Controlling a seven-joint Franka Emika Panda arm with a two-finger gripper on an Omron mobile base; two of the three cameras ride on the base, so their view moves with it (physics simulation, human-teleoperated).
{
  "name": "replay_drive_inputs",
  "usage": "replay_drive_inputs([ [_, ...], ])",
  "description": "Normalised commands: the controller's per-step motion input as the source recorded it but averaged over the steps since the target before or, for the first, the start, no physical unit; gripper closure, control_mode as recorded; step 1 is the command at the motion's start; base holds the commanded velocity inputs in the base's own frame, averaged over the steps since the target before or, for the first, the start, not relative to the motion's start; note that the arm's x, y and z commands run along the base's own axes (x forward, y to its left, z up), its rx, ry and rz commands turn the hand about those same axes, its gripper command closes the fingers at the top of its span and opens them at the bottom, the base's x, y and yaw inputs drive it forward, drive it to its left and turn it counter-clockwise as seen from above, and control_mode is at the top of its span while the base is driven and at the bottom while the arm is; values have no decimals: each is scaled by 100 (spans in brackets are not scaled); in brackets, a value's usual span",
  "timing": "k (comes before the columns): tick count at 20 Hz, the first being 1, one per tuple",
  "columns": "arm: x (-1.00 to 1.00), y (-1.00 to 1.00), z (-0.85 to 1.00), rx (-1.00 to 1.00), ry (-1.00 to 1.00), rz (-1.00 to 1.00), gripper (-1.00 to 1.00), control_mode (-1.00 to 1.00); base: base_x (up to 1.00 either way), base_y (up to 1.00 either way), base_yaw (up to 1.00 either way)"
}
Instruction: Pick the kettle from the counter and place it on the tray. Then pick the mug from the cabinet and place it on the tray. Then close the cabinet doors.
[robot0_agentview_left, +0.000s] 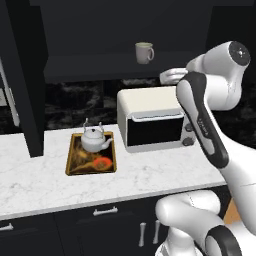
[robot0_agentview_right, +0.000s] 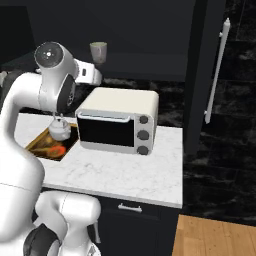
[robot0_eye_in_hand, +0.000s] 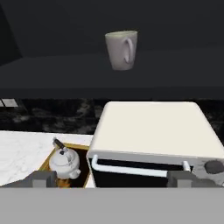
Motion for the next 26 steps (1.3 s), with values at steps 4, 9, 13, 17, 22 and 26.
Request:
replay_drive_inputs([
  [4,80,0,15,0,0,4,-100,-100,0,0,0],
  [9,80,0,2,0,4,0,-100,-100,0,0,0],
  [13,74,0,0,0,6,1,-100,-100,0,0,0],
  [17,68,0,1,0,3,7,-100,-100,0,0,0],
  [22,64,0,0,0,0,7,-100,-100,0,0,0],
  [26,58,-11,0,0,0,6,-100,-100,0,0,0],
])
